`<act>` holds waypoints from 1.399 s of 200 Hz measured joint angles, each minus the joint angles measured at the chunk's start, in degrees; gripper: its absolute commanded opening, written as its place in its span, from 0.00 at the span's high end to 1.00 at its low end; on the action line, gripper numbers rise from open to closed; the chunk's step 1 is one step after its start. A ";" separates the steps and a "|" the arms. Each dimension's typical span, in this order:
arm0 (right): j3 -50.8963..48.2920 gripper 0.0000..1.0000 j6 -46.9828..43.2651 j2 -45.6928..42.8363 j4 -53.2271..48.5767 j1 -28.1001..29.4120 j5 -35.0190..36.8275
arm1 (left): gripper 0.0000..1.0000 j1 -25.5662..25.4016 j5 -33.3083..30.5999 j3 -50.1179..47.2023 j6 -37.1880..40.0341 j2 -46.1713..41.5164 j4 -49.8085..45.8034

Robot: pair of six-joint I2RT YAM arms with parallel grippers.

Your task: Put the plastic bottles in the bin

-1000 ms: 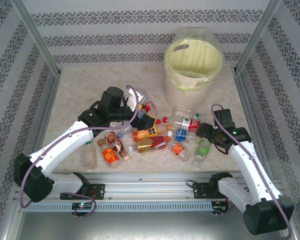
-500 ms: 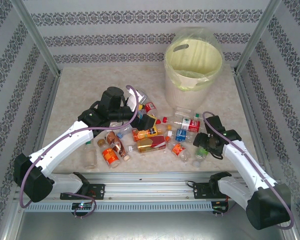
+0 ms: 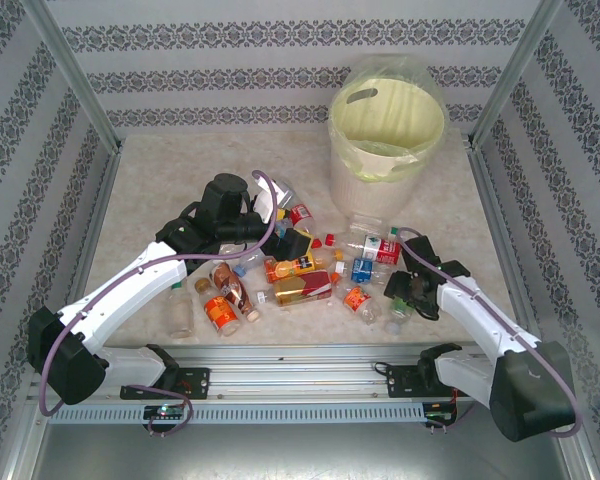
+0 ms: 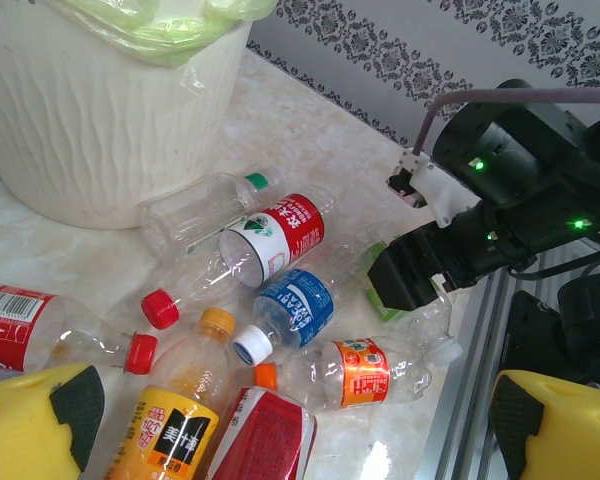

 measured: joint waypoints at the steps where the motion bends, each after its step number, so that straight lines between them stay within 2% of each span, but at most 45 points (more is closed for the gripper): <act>1: -0.02 0.23 0.00 0.07 0.00 0.00 0.00 | 0.00 0.00 0.00 0.00 0.00 0.00 0.00; 25: -0.04 0.28 0.42 1.99 1.79 0.09 0.24 | 0.00 0.00 0.00 0.00 0.02 0.00 0.00; 50: -0.04 0.41 0.79 2.71 3.15 0.37 1.11 | 0.00 0.00 -0.02 0.00 0.02 0.00 0.00; 104: -0.02 0.49 0.28 -0.48 3.30 0.37 4.28 | 0.00 0.00 -0.04 0.00 0.02 0.04 0.00; 178: 7.02 0.51 -2.47 -9.16 -1.16 0.37 10.54 | 0.00 0.00 -0.04 0.04 -0.02 0.09 0.00; 233: 19.74 0.52 -7.74 -11.74 -2.64 0.37 13.46 | 0.00 0.00 -0.02 1.57 -0.61 0.85 1.20; 280: 30.40 0.53 -14.97 -11.69 1.09 0.37 13.35 | 0.00 0.00 -0.02 1.20 -0.63 0.20 2.62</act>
